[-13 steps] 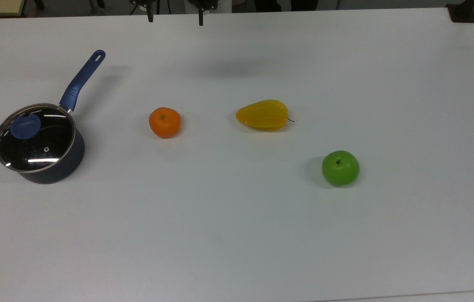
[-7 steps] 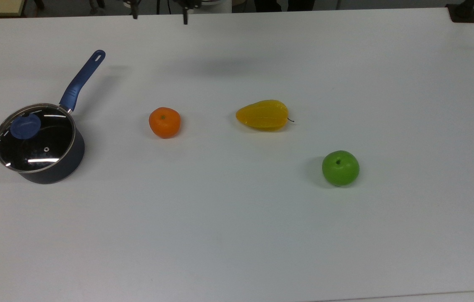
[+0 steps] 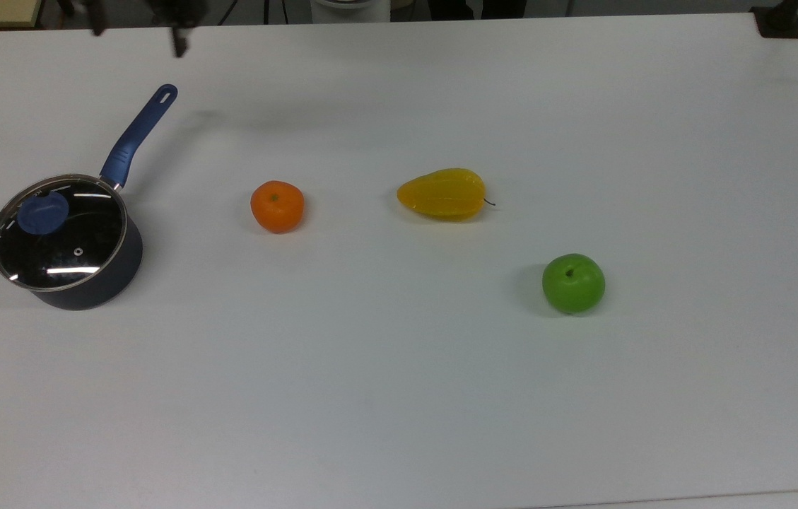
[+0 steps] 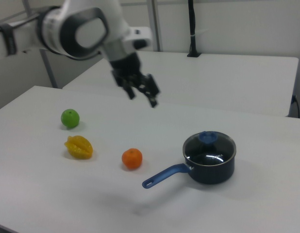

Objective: Open lid
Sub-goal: 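Move the open gripper over the saucepan's blue lid knob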

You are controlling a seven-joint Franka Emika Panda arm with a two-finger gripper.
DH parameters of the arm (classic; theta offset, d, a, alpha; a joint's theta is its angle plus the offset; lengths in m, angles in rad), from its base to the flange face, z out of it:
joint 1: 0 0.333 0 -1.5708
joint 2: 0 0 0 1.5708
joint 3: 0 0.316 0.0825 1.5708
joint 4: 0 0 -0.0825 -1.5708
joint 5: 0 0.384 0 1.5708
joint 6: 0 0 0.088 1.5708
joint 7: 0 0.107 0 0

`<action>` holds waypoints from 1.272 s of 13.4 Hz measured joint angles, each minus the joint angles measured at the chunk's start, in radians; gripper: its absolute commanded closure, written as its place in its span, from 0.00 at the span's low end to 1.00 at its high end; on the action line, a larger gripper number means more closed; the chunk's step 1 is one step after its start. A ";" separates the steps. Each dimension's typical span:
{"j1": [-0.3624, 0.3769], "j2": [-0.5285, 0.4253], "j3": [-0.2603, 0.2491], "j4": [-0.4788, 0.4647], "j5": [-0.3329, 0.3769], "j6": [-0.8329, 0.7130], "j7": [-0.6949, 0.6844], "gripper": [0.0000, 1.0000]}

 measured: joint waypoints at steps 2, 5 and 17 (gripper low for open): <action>-0.053 0.042 -0.006 -0.004 0.017 0.095 -0.018 0.00; -0.107 0.124 -0.008 -0.006 0.033 0.225 -0.039 0.00; -0.166 0.359 0.001 -0.006 0.123 0.589 -0.223 0.00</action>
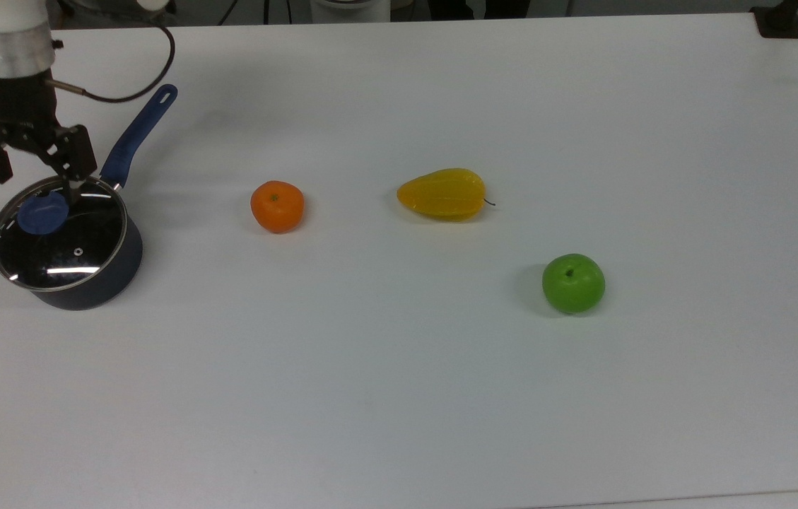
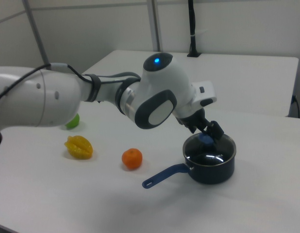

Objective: Open lid
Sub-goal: 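Move the open gripper over the saucepan's blue lid knob, then lower the gripper and close it on the blue lid knob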

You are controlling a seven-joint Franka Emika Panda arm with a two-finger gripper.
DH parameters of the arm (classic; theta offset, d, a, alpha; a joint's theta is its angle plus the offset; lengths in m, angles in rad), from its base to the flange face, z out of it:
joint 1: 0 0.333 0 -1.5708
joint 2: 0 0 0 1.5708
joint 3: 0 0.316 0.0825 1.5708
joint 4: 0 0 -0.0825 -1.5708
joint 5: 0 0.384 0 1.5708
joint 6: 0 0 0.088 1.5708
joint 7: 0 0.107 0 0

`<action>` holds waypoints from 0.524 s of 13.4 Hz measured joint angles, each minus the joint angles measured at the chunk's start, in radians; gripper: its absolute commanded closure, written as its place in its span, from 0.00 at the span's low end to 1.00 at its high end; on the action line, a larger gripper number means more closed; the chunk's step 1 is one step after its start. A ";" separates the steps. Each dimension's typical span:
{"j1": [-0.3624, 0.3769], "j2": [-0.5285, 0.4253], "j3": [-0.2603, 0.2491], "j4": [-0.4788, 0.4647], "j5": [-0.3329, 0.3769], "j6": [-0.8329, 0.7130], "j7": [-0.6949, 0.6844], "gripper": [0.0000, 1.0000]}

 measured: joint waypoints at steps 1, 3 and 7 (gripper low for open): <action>0.000 0.016 0.003 0.000 0.000 0.029 0.000 0.00; 0.000 0.028 0.006 0.000 0.001 0.054 0.000 0.00; 0.000 0.040 0.008 0.000 0.003 0.089 0.014 0.10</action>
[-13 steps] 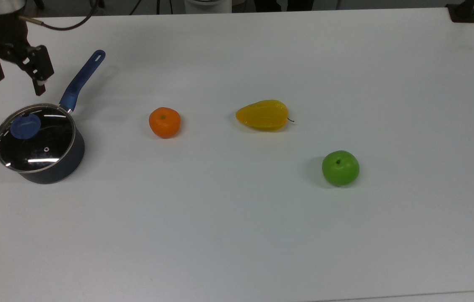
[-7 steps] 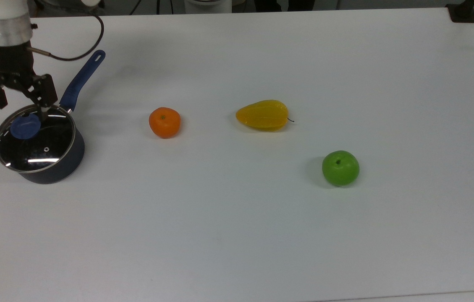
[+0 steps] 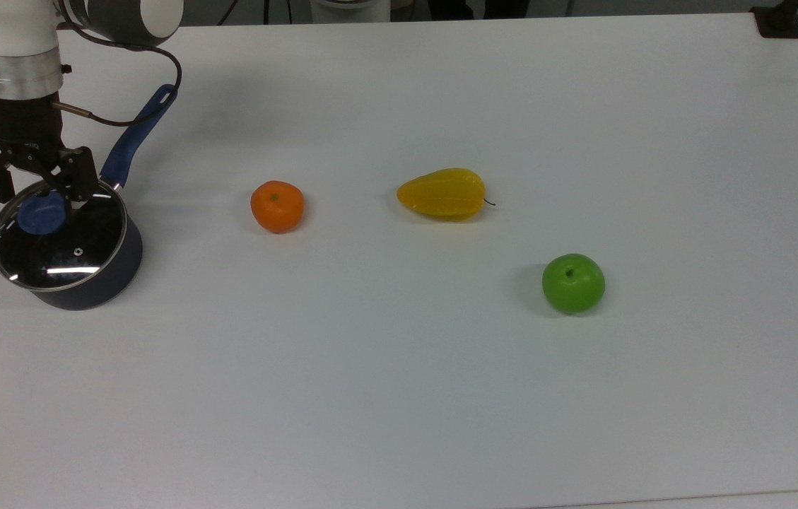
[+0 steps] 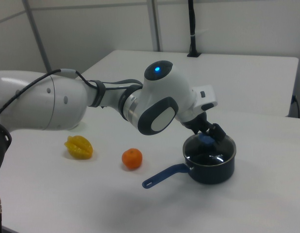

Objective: Open lid
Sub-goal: 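Lower the gripper and close it on the blue lid knob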

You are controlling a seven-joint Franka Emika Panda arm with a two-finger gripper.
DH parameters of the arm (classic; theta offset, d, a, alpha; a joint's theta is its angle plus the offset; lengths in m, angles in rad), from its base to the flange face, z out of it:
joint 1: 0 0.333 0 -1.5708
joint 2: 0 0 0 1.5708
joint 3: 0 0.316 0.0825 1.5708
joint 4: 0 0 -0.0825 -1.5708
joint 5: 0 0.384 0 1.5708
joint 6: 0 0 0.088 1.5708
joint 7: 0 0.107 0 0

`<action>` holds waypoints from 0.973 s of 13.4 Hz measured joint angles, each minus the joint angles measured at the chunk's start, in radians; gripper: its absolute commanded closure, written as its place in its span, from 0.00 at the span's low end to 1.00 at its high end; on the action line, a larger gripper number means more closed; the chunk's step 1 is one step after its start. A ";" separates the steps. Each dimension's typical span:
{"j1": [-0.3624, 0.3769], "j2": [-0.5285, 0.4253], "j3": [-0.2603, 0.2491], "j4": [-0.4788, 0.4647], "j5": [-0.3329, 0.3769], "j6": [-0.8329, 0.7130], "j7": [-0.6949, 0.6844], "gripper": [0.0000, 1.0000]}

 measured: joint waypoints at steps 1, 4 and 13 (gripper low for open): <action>0.000 0.001 0.001 0.000 0.000 0.003 0.003 0.14; 0.002 0.003 0.004 0.000 0.000 0.005 0.006 0.21; 0.002 0.005 0.005 0.000 0.000 0.005 0.006 0.50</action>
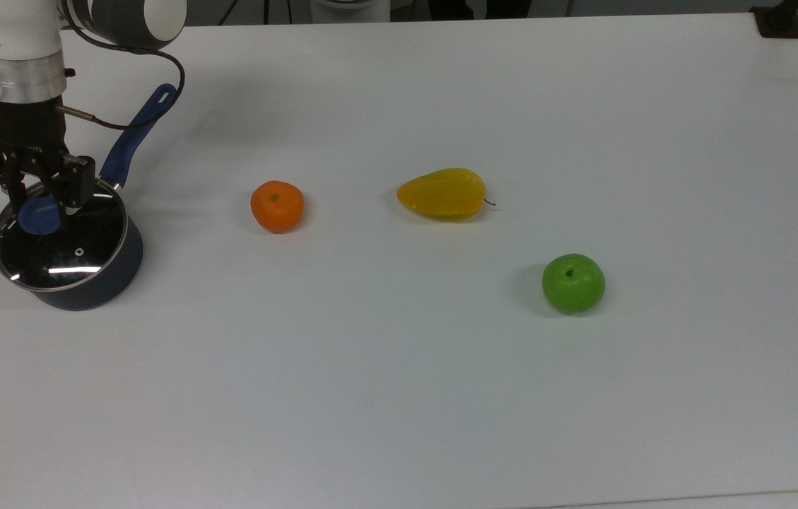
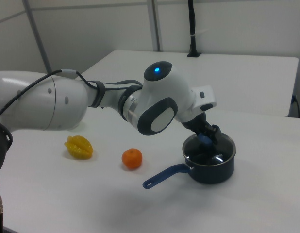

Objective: Open lid
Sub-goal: 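Lower the gripper and close it on the blue lid knob, then lift the glass lid off the saucepan and carry it beside the pot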

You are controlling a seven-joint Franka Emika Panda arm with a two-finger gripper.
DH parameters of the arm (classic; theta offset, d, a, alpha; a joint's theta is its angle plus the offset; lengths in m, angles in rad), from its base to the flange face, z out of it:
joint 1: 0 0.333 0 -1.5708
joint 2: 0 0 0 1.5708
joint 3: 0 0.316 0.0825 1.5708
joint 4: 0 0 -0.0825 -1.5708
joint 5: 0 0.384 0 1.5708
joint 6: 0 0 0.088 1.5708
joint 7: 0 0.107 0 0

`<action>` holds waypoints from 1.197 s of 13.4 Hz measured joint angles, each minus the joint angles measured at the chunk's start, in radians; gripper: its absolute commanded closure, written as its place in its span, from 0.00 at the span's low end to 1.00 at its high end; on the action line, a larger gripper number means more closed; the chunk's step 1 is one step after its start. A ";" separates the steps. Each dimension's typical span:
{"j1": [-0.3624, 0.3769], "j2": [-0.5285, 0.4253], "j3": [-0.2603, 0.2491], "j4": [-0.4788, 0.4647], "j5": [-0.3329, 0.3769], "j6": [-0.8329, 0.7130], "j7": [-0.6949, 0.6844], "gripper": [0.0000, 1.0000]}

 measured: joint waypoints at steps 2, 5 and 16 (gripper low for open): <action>0.000 -0.001 0.000 0.000 0.000 0.000 0.000 0.50; 0.000 -0.017 0.000 0.001 0.000 -0.011 0.000 0.50; 0.191 -0.101 0.008 -0.003 -0.015 -0.067 0.193 0.50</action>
